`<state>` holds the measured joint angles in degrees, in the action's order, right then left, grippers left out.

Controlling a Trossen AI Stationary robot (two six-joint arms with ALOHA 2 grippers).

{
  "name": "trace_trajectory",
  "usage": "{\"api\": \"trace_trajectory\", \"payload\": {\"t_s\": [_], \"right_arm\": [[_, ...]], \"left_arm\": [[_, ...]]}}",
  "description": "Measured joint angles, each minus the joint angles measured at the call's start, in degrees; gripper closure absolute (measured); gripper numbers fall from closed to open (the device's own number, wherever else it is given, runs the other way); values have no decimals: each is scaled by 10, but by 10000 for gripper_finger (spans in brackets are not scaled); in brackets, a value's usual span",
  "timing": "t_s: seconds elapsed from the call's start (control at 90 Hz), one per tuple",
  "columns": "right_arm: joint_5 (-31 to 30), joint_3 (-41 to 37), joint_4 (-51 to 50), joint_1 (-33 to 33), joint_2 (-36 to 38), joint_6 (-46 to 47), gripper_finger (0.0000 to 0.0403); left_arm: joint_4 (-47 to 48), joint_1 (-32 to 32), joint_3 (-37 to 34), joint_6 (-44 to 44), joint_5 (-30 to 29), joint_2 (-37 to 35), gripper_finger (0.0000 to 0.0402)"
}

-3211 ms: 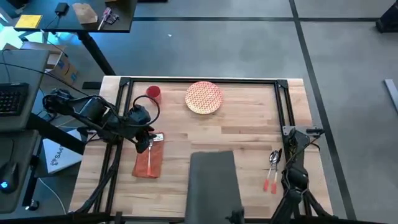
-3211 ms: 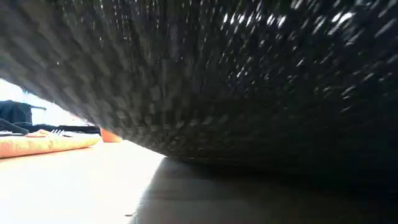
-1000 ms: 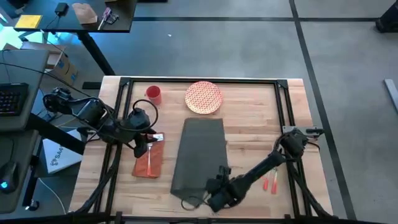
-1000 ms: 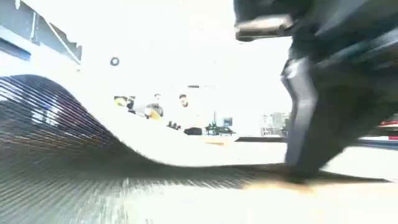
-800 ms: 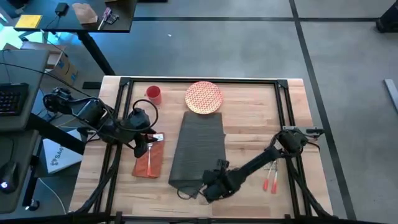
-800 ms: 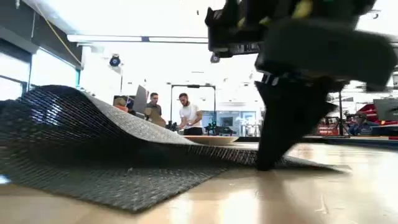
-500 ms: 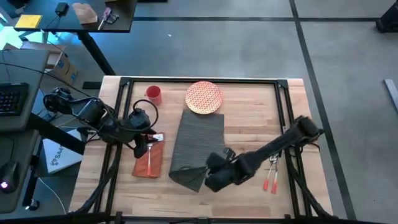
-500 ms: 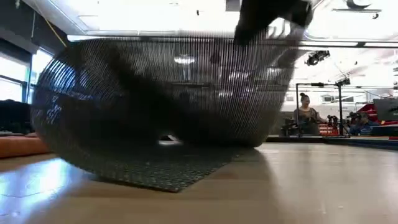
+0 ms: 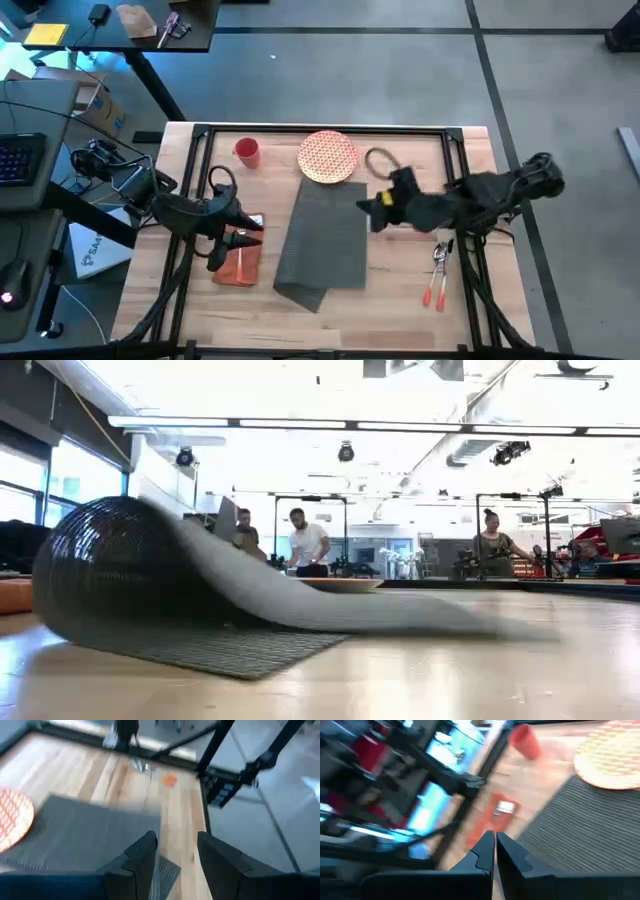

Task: Set table place
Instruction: Put the gray placemat to the center of the table

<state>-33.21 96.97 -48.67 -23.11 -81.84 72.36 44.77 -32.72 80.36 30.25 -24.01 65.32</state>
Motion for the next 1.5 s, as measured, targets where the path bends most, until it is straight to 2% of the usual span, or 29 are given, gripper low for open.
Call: {"api": "trace_trajectory", "payload": {"t_s": [0.122,0.278,0.378,0.456,0.567,0.7,0.778,0.856,1.011,1.156,1.256,1.4,1.433,1.5], "right_arm": [[98,18,-23,12,-2,-98,403],[227,-5,-87,15,-17,-192,391],[306,-36,-93,14,-36,-277,352],[351,-70,-72,11,-61,-356,303],[369,-127,5,9,-97,-457,222],[387,-198,149,5,-160,-561,132],[392,-222,205,2,-200,-596,101],[391,-237,219,1,-242,-608,92],[366,-252,212,1,-317,-580,111],[345,-247,207,1,-358,-522,153],[337,-244,194,-6,-369,-434,222],[373,-243,205,-16,-374,-346,369],[385,-242,203,-16,-371,-332,383],[426,-232,180,-15,-357,-289,387]], "left_arm": [[9,-1,0,-19,-1,6,271],[17,1,0,-23,25,13,271],[18,1,0,-18,28,22,271],[18,1,0,-11,28,27,271],[17,1,0,-3,43,35,271],[18,1,0,23,58,41,271],[21,1,0,46,62,42,271],[22,1,0,68,67,42,271],[22,1,0,100,70,42,271],[25,1,0,122,69,42,271],[25,1,0,127,68,42,271],[25,1,0,127,59,42,271],[25,1,0,127,59,42,271],[25,1,0,125,59,41,271]]}}
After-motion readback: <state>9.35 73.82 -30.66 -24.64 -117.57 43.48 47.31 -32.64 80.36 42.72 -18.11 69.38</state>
